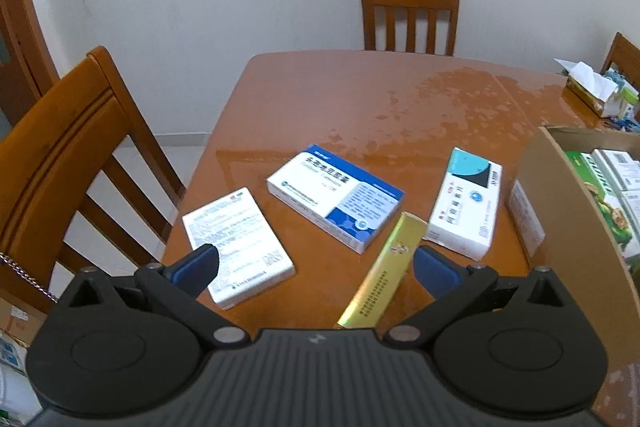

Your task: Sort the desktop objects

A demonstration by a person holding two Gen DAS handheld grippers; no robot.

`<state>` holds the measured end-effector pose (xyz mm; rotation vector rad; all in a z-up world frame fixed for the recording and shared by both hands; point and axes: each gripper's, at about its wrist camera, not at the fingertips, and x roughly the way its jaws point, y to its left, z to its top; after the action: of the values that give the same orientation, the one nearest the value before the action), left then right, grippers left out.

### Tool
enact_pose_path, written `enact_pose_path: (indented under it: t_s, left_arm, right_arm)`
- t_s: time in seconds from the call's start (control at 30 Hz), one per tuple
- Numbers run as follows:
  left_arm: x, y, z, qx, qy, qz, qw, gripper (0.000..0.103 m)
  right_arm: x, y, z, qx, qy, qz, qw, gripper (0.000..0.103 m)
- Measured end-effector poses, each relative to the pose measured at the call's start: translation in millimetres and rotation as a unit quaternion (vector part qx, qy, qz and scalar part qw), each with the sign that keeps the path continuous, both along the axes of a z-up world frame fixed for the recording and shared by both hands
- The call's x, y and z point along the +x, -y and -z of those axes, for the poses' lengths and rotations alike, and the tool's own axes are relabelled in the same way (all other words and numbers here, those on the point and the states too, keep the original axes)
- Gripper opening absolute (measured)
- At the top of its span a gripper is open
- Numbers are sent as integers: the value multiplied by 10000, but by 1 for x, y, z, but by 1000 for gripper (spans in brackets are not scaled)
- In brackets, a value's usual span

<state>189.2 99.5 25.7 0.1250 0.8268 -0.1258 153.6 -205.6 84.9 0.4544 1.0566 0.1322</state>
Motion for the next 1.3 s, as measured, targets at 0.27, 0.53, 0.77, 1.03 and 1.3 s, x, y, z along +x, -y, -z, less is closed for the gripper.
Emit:
enact_pose_path:
  t_s: [0.27, 0.53, 0.77, 1.03, 1.3]
  left_arm:
    - [3, -4, 0, -30, 61, -57, 10000, 103]
    - [5, -8, 0, -77, 85, -47, 9999, 103]
    - [6, -17, 2, -153, 45, -88, 9998, 103]
    - [9, -28, 3, -130, -2, -155, 9998, 103]
    - [11, -31, 2, -178, 24, -139, 9997, 103]
  right_arm:
    - [2, -14, -4, -38, 33, -139, 9999, 96]
    - [4, -31, -6, -96, 19, -277, 9996, 96]
    - [9, -46, -6, -172, -18, -376, 9991, 96]
    - [18, -62, -4, -208, -60, -519, 9984, 96]
    - [18, -66, -3, -216, -86, -506, 9985, 96]
